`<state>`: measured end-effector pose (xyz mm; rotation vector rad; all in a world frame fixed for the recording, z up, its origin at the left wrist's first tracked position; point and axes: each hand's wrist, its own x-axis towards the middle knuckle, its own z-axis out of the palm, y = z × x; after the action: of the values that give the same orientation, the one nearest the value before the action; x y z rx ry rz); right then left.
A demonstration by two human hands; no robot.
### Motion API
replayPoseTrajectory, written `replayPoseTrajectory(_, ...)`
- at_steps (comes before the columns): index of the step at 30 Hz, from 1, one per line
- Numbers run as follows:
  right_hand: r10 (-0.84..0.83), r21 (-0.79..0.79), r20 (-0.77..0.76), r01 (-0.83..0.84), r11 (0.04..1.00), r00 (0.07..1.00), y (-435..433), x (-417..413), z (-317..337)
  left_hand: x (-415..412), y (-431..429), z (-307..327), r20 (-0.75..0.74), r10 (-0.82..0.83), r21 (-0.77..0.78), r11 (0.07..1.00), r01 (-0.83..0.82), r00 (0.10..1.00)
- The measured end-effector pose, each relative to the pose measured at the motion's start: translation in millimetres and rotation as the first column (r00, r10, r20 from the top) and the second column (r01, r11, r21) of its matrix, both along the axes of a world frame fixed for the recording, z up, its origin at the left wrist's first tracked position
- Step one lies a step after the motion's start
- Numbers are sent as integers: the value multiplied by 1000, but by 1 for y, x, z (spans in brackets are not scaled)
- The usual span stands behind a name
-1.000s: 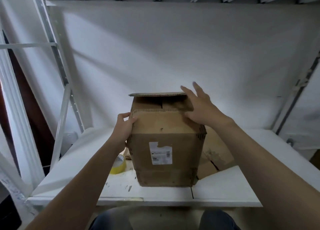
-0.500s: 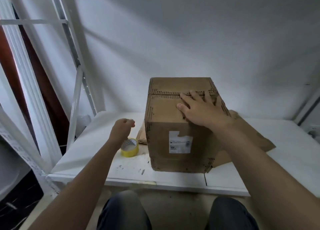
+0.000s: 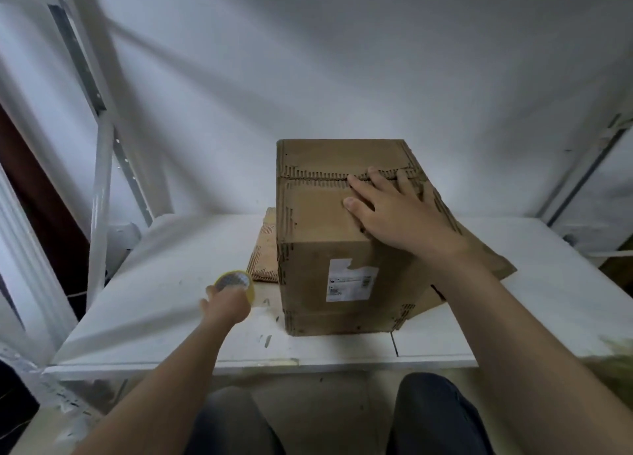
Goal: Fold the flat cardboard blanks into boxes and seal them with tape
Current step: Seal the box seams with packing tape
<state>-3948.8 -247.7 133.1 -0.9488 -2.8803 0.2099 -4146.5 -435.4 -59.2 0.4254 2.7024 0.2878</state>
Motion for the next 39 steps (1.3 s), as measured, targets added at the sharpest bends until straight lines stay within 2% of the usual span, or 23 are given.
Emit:
replayPoseTrajectory(2,2,-1,-5,-2,1000,1000,0,1,0,-5,1,4,-42,37,129,991,-32,998)
replayPoseTrajectory(4,10,-15,-4,-10,1000,1000,2,2,1,-15,2,19,-71,55,372,928,-25,996)
replayPoseTrajectory(6,25,-42,-4,-25,999,1000,3,3,3,-23,1,54,-32,100,638,768,-57,994)
replayPoseTrajectory(8,47,-91,-27,-49,995,999,4,5,8,-23,-1,106,-59,155,820,571,-41,986)
replayPoseTrajectory(10,57,-162,-78,-69,984,995,6,10,11,-17,1,159,-93,151,914,406,24,984)
replayPoseTrajectory(12,50,-228,-155,-85,970,987,6,15,17,0,8,209,-114,91,955,285,84,989)
replayPoseTrajectory(17,34,-299,-267,-117,947,963,18,19,14,64,42,270,-110,-199,983,126,137,974)
replayPoseTrajectory(21,90,-266,-472,-239,934,877,24,24,8,97,73,258,77,-373,993,109,-39,925)
replayPoseTrajectory(23,122,-231,-556,-293,928,822,22,29,10,102,81,248,194,-383,980,123,-159,903)
replayPoseTrajectory(25,123,-189,-590,-285,940,798,26,27,10,101,83,240,252,-378,968,107,-228,891)
replayPoseTrajectory(28,133,-227,-604,-330,916,786,31,20,23,94,84,237,209,-327,978,85,-192,921)
replayPoseTrajectory(31,217,-226,-616,-434,872,757,34,13,43,87,82,235,137,-225,989,91,-119,965)
replayPoseTrajectory(33,213,-282,-620,-468,837,755,37,8,51,83,81,230,97,-186,989,126,-74,978)
replayPoseTrajectory(34,196,-287,-618,-451,845,761,39,3,52,81,81,227,58,-166,988,153,-32,984)
replayPoseTrajectory(37,188,-169,-564,-335,927,804,47,-7,54,75,83,216,-56,-117,966,244,84,992)
replayPoseTrajectory(39,184,-210,-594,-372,904,783,51,-9,59,74,85,215,-76,-139,961,255,110,987)
